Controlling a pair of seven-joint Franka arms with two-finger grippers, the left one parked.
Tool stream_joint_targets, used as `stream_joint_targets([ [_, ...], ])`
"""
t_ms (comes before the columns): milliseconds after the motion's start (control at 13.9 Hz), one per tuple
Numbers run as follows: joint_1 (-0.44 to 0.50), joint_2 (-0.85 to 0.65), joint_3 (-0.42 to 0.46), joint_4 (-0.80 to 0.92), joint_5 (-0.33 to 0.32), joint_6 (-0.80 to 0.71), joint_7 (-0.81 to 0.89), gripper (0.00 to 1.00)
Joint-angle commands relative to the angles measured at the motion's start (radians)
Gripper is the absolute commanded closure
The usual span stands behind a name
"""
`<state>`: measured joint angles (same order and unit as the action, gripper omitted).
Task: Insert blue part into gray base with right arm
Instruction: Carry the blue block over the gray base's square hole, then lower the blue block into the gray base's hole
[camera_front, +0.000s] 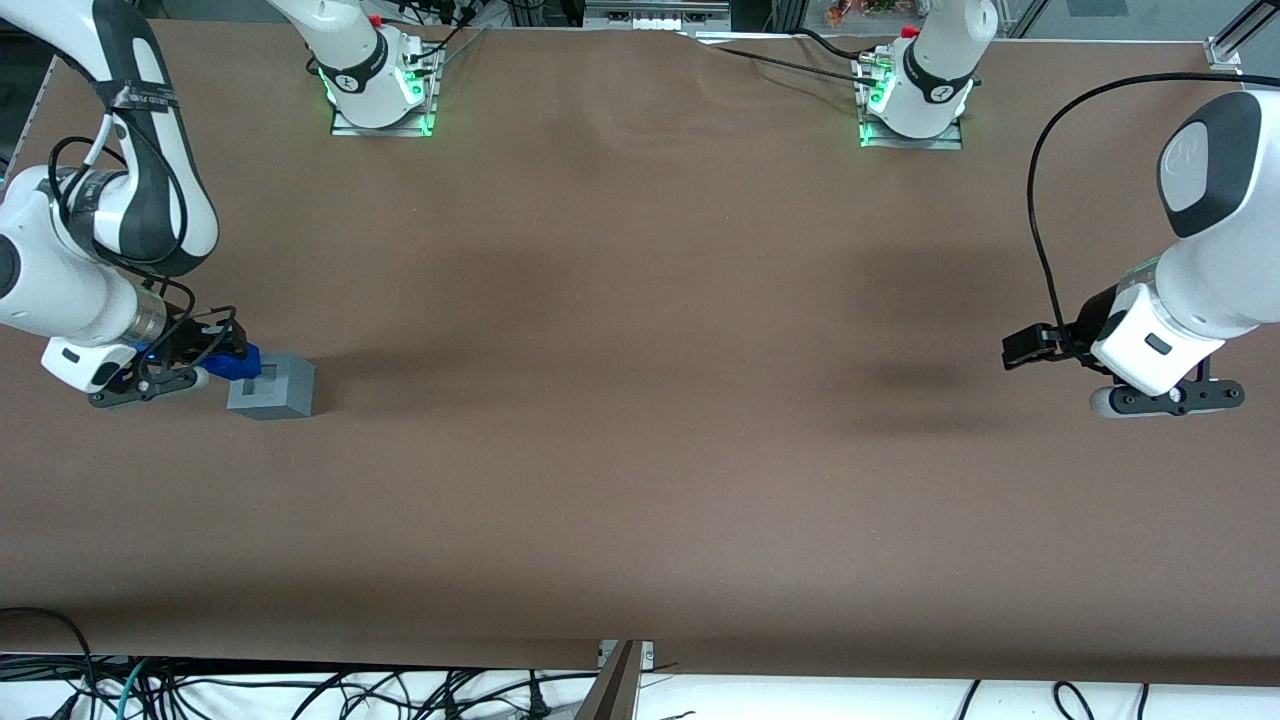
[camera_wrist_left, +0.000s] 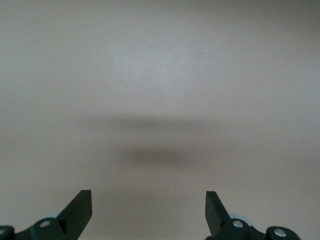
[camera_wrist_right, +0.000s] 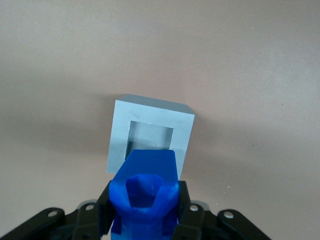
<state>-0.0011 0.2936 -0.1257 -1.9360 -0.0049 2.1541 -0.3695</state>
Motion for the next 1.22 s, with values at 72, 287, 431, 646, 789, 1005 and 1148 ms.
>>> stream_joint_targets([
  [72,0.004,0.002,-0.009,-0.011,0.029,0.026,-0.009,0.82],
  [287,0.004,0.027,-0.009,-0.008,0.029,0.066,0.020,0.82],
  [431,0.004,0.032,-0.009,-0.008,0.029,0.075,0.059,0.82],
  [646,0.006,0.038,-0.009,-0.004,0.029,0.076,0.080,0.82],
  [789,0.010,0.039,-0.009,-0.003,0.028,0.079,0.101,0.82],
  [1005,0.012,0.052,-0.008,0.000,0.031,0.090,0.109,0.82],
  [1148,0.012,0.053,-0.008,0.002,0.031,0.090,0.118,0.82],
])
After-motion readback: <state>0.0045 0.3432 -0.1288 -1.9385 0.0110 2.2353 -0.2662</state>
